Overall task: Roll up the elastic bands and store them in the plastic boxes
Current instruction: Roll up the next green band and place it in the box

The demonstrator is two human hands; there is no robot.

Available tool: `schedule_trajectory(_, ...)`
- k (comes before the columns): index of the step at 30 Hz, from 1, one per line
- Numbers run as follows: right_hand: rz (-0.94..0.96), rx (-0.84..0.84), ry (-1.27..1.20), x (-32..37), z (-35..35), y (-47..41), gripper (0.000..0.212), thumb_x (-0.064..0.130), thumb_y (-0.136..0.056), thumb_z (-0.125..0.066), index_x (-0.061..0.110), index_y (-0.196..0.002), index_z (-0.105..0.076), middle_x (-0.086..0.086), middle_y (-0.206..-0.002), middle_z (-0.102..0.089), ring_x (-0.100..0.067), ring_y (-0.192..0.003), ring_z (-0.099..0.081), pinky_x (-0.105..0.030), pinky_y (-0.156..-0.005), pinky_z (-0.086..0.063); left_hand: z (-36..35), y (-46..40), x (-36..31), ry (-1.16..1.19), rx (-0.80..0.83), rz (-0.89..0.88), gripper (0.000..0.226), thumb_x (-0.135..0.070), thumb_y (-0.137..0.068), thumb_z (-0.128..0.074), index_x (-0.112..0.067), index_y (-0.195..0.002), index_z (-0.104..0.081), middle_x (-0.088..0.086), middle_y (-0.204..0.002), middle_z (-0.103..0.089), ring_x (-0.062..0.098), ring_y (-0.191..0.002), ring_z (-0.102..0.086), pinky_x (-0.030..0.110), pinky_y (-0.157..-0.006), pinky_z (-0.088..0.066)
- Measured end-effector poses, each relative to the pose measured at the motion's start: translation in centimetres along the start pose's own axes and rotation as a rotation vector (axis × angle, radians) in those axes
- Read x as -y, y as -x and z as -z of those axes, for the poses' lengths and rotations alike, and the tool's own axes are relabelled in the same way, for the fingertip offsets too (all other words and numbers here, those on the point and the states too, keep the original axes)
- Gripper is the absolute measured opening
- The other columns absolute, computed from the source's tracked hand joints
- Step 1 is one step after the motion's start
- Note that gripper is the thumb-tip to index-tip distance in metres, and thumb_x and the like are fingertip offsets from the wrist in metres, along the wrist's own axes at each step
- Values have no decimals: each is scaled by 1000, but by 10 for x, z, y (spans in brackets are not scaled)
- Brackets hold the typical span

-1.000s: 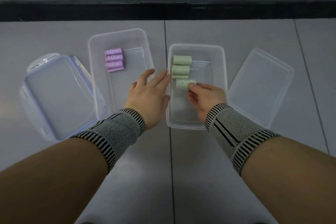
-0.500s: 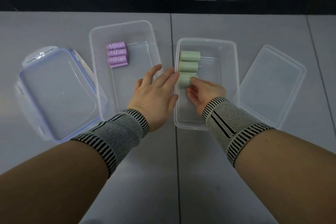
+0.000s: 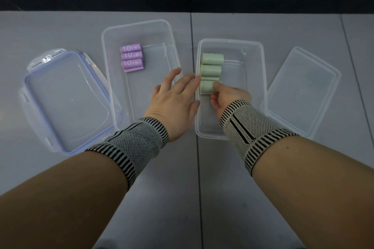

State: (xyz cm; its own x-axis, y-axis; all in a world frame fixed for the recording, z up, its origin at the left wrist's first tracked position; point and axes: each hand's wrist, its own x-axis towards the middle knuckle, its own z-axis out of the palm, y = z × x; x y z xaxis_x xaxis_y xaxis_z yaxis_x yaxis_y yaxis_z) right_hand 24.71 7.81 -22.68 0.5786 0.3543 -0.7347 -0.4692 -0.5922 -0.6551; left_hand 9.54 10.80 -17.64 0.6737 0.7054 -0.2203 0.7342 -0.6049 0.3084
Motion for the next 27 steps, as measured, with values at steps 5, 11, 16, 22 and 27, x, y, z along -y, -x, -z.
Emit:
schedule_trajectory(5, -64, -74, 52, 11, -4, 6, 32, 34, -66, -77, 9, -80, -64, -7, -76, -66, -25, -76, -66, -44, -76, -57, -3, 0, 0, 15, -20, -1, 58, -38, -95, -37, -23, -149, -19, -7, -155, -21, 21, -144, -2, 49, -110, -21)
schedule_trajectory(11, 56, -19, 132, 4, 2, 3, 31, 42, -74, -70, 16, -89, -64, -2, -83, -64, -22, -85, -65, -46, -82, -56, -6, 0, 1, 6, -50, -12, 58, -41, -94, -28, -22, -149, -23, -5, -153, -26, 24, -143, -6, 50, -108, -24)
schedule_trajectory(16, 174, -127, 235, 7, -4, 5, 35, 46, -69, -73, 13, -59, -63, -9, -66, -68, -28, -67, -68, -47, -69, -59, -9, -1, 2, 15, -69, -25, 62, -45, -91, -27, -19, -147, -27, -2, -151, -31, 26, -142, -11, 53, -105, -28)
schedule_trajectory(22, 256, -121, 314, 5, 0, 4, 33, 48, -70, -72, 17, -62, -64, -7, -69, -70, -26, -70, -69, -45, -70, -59, -9, -2, 2, 0, -80, -38, 66, -47, -88, -21, -18, -147, -29, -1, -150, -33, 28, -141, -13, 54, -103, -31)
schedule_trajectory(27, 299, -112, 409, 9, 1, 9, 35, 47, -78, -67, 12, -74, -67, 0, -68, -66, -19, -67, -63, -32, -65, -53, -10, -2, 3, -3, -87, -43, 67, -48, -87, -19, -18, -146, -30, 0, -149, -36, 29, -141, -15, 54, -102, -32)
